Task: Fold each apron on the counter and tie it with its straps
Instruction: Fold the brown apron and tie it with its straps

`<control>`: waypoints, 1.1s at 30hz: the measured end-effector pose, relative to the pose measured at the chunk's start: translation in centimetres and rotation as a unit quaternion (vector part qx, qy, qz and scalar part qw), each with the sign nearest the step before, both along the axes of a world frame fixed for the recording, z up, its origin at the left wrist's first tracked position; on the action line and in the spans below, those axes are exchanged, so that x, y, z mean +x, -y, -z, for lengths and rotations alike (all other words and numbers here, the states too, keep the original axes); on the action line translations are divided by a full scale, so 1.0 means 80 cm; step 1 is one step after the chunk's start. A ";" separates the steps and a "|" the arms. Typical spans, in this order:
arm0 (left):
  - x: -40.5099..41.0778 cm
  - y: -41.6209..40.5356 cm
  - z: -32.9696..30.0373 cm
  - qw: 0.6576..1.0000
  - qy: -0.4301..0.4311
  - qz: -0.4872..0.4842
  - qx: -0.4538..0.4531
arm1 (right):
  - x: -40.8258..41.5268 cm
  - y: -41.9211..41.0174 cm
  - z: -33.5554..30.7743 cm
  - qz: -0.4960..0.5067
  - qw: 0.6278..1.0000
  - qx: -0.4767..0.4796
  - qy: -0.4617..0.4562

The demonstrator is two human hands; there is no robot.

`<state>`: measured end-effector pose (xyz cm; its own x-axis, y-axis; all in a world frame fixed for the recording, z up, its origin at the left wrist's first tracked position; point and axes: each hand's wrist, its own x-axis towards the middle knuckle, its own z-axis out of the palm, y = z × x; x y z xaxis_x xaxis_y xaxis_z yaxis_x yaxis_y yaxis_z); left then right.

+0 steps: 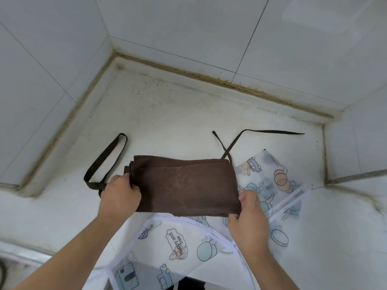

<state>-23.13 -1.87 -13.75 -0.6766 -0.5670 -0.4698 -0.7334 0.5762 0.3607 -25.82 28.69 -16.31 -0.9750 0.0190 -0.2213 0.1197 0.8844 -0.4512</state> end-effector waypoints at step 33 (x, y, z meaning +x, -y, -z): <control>0.030 -0.043 0.096 0.925 -0.046 0.342 -0.156 | -0.024 0.044 0.052 -0.275 0.949 0.156 -0.001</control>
<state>-20.74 1.55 -21.39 -0.9564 -0.0886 -0.2784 -0.1322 0.9811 0.1416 -27.75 25.13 -20.46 -0.8568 -0.4289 -0.2862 -0.3999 0.9031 -0.1562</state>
